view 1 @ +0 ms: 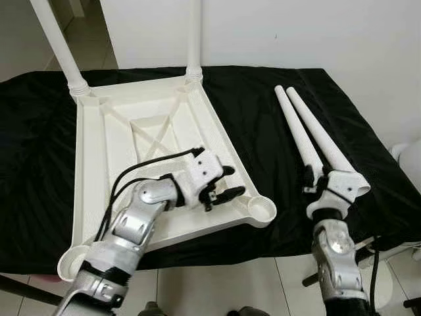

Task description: Building children table

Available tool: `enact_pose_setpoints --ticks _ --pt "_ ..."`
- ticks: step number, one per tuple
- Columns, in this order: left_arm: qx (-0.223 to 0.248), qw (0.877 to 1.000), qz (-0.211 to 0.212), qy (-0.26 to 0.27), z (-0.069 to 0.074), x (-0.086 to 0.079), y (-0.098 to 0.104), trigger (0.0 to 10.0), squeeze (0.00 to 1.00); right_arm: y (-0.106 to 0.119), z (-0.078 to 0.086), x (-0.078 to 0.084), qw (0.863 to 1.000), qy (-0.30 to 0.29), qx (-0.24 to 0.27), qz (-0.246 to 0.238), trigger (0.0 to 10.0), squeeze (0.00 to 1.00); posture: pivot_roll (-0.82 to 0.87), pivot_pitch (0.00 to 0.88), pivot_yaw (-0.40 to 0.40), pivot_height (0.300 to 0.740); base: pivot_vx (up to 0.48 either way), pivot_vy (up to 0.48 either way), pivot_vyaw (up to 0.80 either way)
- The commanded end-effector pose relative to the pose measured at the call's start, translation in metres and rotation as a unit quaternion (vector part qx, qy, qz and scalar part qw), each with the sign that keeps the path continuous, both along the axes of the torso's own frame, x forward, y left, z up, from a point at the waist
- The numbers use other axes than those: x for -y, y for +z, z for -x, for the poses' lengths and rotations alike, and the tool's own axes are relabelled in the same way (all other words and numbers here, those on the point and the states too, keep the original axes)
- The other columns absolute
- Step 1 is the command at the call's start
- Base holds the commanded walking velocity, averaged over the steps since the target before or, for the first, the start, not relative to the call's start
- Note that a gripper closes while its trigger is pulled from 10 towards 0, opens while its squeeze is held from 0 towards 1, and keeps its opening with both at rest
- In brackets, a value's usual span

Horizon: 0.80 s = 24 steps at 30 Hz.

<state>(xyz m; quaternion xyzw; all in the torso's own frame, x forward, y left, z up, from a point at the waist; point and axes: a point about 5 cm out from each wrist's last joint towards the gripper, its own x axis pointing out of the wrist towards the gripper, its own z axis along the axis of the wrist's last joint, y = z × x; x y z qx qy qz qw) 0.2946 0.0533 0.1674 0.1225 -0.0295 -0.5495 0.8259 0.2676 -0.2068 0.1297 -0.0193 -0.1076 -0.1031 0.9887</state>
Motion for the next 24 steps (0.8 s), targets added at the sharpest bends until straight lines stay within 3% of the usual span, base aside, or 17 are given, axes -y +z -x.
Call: enact_pose_setpoints --ticks 1,2,3,12,19,20,21,22,24 --pt "-0.003 0.998 0.012 0.057 -0.007 -0.003 0.003 10.0 0.0 0.003 0.0 0.003 1.0 -0.001 0.008 -0.011 10.0 0.77 0.05 0.004 -0.006 0.74 0.0 0.0 0.0" --pt "-0.003 0.998 0.012 0.057 -0.007 -0.003 0.003 10.0 0.0 0.003 0.0 0.003 1.0 -0.001 0.008 -0.011 10.0 0.77 0.05 0.004 -0.006 0.74 0.0 0.0 0.0" --pt "-0.011 0.998 0.016 0.062 -0.01 0.001 0.006 10.0 0.0 0.005 -0.001 0.006 1.0 -0.01 0.012 -0.012 10.0 1.0 0.04 0.003 -0.011 0.74 0.0 0.0 0.0" --pt "-0.023 0.995 0.064 0.071 -0.014 0.026 0.019 10.0 0.0 0.007 -0.006 0.02 0.999 -0.044 -0.006 -0.005 10.0 1.0 -0.01 0.001 -0.012 0.74 0.0 0.0 0.0" --pt "-0.025 0.995 0.061 0.078 -0.02 0.037 0.023 10.0 0.0 0.004 -0.01 0.035 0.997 -0.062 -0.037 0.008 10.0 1.0 -0.02 0.0 0.0 0.74 0.0 0.0 0.0" --pt "-0.022 0.995 0.059 0.076 -0.02 0.037 0.025 10.0 0.0 0.001 -0.01 0.038 0.997 -0.064 -0.044 0.011 10.0 0.11 -0.02 0.0 0.0 0.74 0.0 0.0 0.0" --pt "-0.019 0.995 0.056 0.075 -0.02 0.037 0.025 10.0 0.0 0.0 -0.01 0.04 0.997 -0.065 -0.049 0.013 10.0 0.11 -0.02 0.0 0.0 0.74 0.0 0.0 0.0" --pt "-0.014 0.995 0.057 0.075 -0.02 0.037 0.027 10.0 0.0 -0.002 -0.01 0.041 0.996 -0.063 -0.055 0.011 10.0 0.0 -0.01 0.0 0.005 0.74 0.0 0.0 0.0" --pt "-0.004 0.995 0.059 0.08 -0.022 0.037 0.031 10.0 0.0 -0.005 -0.012 0.043 0.997 -0.054 -0.063 0.006 10.0 0.0 -0.01 0.0 0.006 0.74 0.0 0.0 0.0"
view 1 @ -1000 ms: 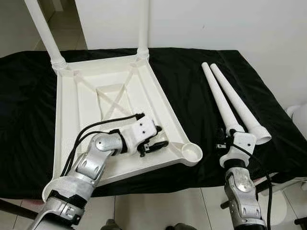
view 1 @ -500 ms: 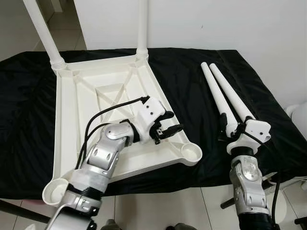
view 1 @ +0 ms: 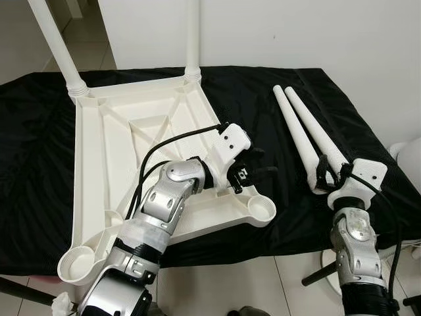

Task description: Building children table

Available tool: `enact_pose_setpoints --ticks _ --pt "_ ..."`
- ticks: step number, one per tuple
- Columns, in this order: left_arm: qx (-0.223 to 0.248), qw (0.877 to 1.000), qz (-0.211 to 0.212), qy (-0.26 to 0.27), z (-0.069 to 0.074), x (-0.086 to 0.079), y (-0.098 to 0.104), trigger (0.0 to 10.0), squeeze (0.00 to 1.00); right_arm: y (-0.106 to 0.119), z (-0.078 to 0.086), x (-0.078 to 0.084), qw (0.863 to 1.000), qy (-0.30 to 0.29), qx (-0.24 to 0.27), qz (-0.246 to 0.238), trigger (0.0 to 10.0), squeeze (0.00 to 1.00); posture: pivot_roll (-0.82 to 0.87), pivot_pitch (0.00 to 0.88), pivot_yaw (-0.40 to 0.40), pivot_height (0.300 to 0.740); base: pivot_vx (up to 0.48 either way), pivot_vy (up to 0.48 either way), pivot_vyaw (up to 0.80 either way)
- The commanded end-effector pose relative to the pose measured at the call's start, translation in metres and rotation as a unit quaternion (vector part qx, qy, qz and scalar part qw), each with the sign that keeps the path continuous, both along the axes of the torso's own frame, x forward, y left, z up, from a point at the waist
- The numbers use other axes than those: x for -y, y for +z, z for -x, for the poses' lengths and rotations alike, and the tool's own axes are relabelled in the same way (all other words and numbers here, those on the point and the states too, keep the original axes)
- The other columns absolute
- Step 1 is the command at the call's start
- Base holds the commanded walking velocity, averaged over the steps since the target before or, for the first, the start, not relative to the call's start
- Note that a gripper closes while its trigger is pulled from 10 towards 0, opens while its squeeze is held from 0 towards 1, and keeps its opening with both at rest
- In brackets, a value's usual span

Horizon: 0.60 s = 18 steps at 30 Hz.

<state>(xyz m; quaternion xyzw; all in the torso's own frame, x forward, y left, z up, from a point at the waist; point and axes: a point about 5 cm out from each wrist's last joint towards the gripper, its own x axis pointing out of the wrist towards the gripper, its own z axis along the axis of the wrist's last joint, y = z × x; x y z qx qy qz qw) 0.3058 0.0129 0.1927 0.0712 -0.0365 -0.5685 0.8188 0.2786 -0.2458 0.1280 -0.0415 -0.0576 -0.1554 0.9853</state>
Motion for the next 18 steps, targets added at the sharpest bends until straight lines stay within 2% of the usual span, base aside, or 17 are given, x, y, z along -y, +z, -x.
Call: enact_pose_setpoints --ticks 1,18 --pt "0.022 0.994 0.015 0.107 -0.012 -0.003 0.009 10.0 0.0 -0.006 -0.002 0.005 1.0 0.007 -0.018 -0.01 10.0 0.0 0.0 0.0 0.006 0.74 0.0 0.0 0.0" --pt "0.038 0.992 0.016 0.121 -0.011 0.005 0.014 10.0 0.0 -0.02 -0.021 0.007 0.993 0.079 -0.067 -0.05 10.0 0.0 0.01 0.0 -0.026 0.74 0.0 0.0 0.0"
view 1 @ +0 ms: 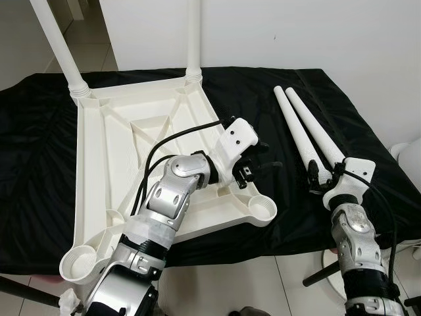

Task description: Building children table

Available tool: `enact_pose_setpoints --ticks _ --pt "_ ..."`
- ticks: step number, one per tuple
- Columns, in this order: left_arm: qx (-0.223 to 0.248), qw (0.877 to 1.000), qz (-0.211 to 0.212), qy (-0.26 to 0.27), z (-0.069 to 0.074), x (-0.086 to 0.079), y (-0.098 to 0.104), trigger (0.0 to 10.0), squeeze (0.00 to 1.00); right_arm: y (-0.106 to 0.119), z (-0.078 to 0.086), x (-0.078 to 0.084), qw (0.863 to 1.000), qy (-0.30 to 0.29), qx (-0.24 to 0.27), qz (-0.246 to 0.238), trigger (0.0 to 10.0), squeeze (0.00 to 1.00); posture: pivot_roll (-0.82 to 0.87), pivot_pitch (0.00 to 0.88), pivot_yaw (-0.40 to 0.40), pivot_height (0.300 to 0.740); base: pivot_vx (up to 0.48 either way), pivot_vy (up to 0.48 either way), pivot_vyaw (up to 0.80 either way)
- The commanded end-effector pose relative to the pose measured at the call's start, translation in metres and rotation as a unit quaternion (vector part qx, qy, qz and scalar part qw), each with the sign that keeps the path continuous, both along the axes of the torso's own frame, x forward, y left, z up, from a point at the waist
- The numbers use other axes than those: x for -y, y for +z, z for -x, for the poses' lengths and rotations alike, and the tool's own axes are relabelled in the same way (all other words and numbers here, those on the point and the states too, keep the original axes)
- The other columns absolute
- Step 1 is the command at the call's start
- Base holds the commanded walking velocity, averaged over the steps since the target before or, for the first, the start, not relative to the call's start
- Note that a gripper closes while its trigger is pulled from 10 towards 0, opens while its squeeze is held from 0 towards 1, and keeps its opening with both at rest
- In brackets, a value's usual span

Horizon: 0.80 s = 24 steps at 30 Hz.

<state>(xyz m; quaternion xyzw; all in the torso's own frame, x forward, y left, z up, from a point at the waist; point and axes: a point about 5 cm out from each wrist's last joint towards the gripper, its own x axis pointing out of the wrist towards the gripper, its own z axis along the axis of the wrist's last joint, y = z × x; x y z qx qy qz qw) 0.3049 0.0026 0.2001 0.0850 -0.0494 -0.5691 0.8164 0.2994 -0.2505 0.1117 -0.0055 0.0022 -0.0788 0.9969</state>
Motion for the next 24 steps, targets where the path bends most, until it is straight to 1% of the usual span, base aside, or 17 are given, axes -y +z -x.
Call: enact_pose_setpoints --ticks 1,6,9,11,16,22,23,24 --pt "0.016 0.992 0.021 0.124 -0.012 -0.005 0.007 10.0 0.0 -0.006 -0.001 0.001 1.0 0.006 -0.014 -0.011 10.0 0.0 0.01 0.0 -0.026 0.74 0.0 0.0 0.0" --pt "0.012 0.992 0.019 0.124 -0.013 -0.005 0.006 10.0 0.0 -0.007 -0.001 0.001 1.0 0.009 -0.016 -0.013 10.0 0.0 0.01 0.0 -0.026 0.74 0.0 0.0 0.0" --pt "0.019 0.992 0.024 0.126 -0.014 -0.005 0.01 10.0 0.0 -0.015 -0.002 -0.006 0.999 0.021 -0.031 -0.02 10.0 0.0 0.02 0.0 -0.026 0.74 0.0 0.0 0.0" --pt "0.019 0.992 0.024 0.126 -0.014 -0.005 0.01 10.0 0.0 -0.015 -0.002 -0.006 0.999 0.021 -0.031 -0.02 10.0 0.0 0.02 0.0 -0.026 0.74 0.0 0.0 0.0" --pt "0.025 0.991 0.023 0.127 -0.014 -0.005 0.011 10.0 0.0 -0.024 0.0 -0.012 0.998 0.033 -0.048 -0.026 10.0 0.0 0.02 0.0 -0.026 0.74 0.0 0.0 0.0" --pt "0.027 0.991 0.026 0.129 -0.014 -0.004 0.012 10.0 0.0 -0.025 -0.002 -0.013 0.998 0.043 -0.047 -0.022 10.0 0.0 0.03 0.0 -0.029 0.74 0.0 0.0 0.0" --pt "0.027 0.991 0.028 0.129 -0.013 -0.003 0.013 10.0 0.0 -0.026 -0.002 -0.012 0.998 0.039 -0.051 -0.026 6.0 0.0 0.03 0.0 -0.031 0.74 0.0 0.0 0.0" --pt "0.027 0.991 0.028 0.129 -0.013 -0.003 0.013 10.0 0.0 -0.027 -0.003 -0.012 0.998 0.035 -0.052 -0.028 0.9 0.0 0.03 0.0 -0.034 0.74 0.0 0.0 0.0"
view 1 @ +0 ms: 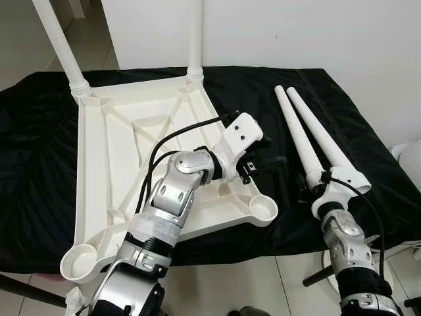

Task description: Building children table

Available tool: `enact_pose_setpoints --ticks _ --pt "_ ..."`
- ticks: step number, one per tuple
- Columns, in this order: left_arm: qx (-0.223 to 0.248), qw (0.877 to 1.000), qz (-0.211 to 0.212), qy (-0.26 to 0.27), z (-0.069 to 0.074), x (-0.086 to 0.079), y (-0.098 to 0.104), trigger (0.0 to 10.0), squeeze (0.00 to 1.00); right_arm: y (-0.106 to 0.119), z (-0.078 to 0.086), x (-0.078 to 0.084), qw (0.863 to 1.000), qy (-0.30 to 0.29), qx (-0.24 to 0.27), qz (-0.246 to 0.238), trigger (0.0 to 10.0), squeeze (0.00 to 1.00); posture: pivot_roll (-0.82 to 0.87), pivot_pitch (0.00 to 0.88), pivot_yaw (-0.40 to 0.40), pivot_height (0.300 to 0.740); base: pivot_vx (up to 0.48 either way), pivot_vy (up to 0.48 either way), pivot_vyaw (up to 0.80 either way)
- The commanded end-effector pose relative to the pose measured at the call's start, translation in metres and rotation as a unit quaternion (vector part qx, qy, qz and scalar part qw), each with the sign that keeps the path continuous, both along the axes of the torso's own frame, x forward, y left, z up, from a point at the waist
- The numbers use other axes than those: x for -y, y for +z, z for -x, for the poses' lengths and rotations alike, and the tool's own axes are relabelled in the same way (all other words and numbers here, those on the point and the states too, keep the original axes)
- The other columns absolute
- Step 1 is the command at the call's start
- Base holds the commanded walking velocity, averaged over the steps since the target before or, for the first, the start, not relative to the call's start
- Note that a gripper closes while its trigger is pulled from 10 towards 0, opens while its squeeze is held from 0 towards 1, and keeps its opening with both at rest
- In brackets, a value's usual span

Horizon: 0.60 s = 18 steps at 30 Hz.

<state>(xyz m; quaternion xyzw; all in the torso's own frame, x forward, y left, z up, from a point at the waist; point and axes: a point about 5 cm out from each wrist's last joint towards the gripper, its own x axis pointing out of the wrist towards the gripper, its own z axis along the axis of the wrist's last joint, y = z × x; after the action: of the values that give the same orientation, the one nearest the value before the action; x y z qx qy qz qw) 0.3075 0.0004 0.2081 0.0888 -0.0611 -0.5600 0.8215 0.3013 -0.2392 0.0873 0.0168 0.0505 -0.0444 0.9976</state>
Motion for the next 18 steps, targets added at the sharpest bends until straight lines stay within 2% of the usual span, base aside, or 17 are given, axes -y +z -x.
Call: enact_pose_setpoints --ticks 1,2,3,13,14,15,16,18 --pt "0.015 0.992 0.026 0.119 -0.011 -0.005 0.005 10.0 0.0 -0.002 -0.001 0.0 1.0 0.004 -0.003 -0.002 0.9 0.0 0.03 0.0 -0.034 0.74 0.0 0.0 0.0" --pt "0.016 0.992 0.026 0.119 -0.011 -0.005 0.005 10.0 0.0 -0.002 -0.001 -0.001 1.0 0.006 -0.001 -0.002 0.9 0.0 0.03 0.0 -0.034 0.74 0.0 0.0 0.0" --pt "0.018 0.992 0.027 0.12 -0.011 -0.004 0.006 10.0 0.0 -0.001 -0.002 -0.002 1.0 0.011 0.001 -0.003 0.0 0.0 0.03 0.0 -0.034 0.74 0.0 0.0 0.0" --pt "0.011 0.992 0.03 0.121 -0.011 -0.005 0.005 10.0 0.0 -0.002 -0.002 -0.006 0.999 0.01 -0.006 -0.044 0.0 0.0 0.02 0.0 -0.04 0.74 0.0 0.0 0.0" --pt "-0.018 0.993 0.041 0.105 -0.011 -0.005 0.003 10.0 0.0 0.001 -0.001 -0.006 1.0 0.006 0.008 -0.028 0.0 0.0 0.02 0.0 -0.041 0.74 0.0 0.0 0.0" --pt "-0.035 0.993 0.05 0.1 -0.011 -0.006 0.002 10.0 1.0 0.004 -0.001 -0.004 1.0 -0.008 0.017 -0.005 9.6 0.0 0.02 0.0 -0.041 0.74 0.0 0.0 0.0" --pt "-0.052 0.992 0.056 0.097 -0.012 -0.007 0.002 10.0 1.0 0.007 0.0 -0.004 0.999 -0.018 0.03 0.002 10.0 0.0 0.02 0.0 -0.042 0.74 0.0 0.0 0.0" --pt "-0.06 0.992 0.06 0.096 -0.013 -0.008 0.001 10.0 1.0 0.009 0.001 -0.004 0.999 -0.023 0.041 0.004 10.0 0.0 0.02 0.0 -0.042 0.74 0.0 0.0 0.0"
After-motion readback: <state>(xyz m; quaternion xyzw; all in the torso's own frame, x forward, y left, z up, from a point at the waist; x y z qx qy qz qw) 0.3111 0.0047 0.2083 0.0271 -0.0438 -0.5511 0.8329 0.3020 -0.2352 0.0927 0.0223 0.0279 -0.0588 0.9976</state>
